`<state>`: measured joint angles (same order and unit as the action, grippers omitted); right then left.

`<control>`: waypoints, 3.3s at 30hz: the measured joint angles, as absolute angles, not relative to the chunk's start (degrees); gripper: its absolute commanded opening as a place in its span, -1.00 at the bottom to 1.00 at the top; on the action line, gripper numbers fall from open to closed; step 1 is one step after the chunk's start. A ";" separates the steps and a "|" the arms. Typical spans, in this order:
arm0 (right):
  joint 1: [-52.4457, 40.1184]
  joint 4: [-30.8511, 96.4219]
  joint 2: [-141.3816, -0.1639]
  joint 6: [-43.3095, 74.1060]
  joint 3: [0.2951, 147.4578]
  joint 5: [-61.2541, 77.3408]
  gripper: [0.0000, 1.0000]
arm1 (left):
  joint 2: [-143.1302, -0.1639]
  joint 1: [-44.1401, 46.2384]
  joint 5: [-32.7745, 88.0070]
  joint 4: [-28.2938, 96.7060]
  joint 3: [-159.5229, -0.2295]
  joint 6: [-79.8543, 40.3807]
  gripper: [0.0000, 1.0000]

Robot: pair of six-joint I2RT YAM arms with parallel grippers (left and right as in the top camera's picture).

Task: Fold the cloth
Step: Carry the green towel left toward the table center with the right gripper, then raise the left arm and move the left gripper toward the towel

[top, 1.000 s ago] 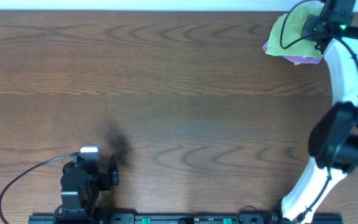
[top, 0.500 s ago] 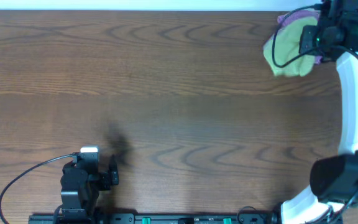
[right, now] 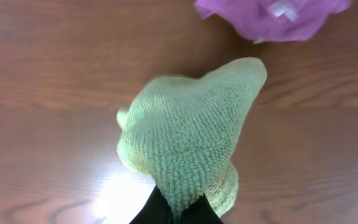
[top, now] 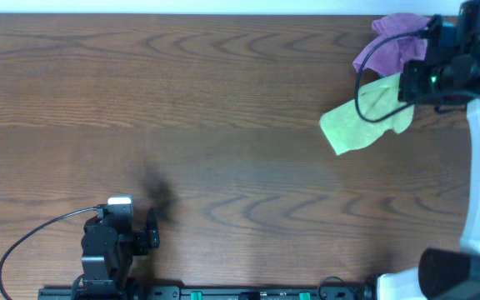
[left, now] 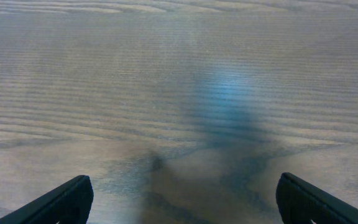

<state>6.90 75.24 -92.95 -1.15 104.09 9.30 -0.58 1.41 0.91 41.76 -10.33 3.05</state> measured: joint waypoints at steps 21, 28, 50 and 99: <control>-24.64 51.51 -93.80 -0.05 93.19 11.73 -0.97 | -0.58 1.41 0.91 41.76 -10.33 3.07 0.91; -24.84 40.56 -98.32 1.89 93.19 10.61 -0.97 | -0.58 1.41 0.91 41.76 -10.33 3.07 0.91; -27.55 58.65 -115.55 5.04 108.92 -3.73 0.98 | -0.58 1.41 0.91 41.76 -10.33 3.05 0.91; -13.61 51.00 -115.85 12.12 83.42 23.53 0.82 | -61.14 1.41 24.71 40.01 -48.25 -13.98 0.91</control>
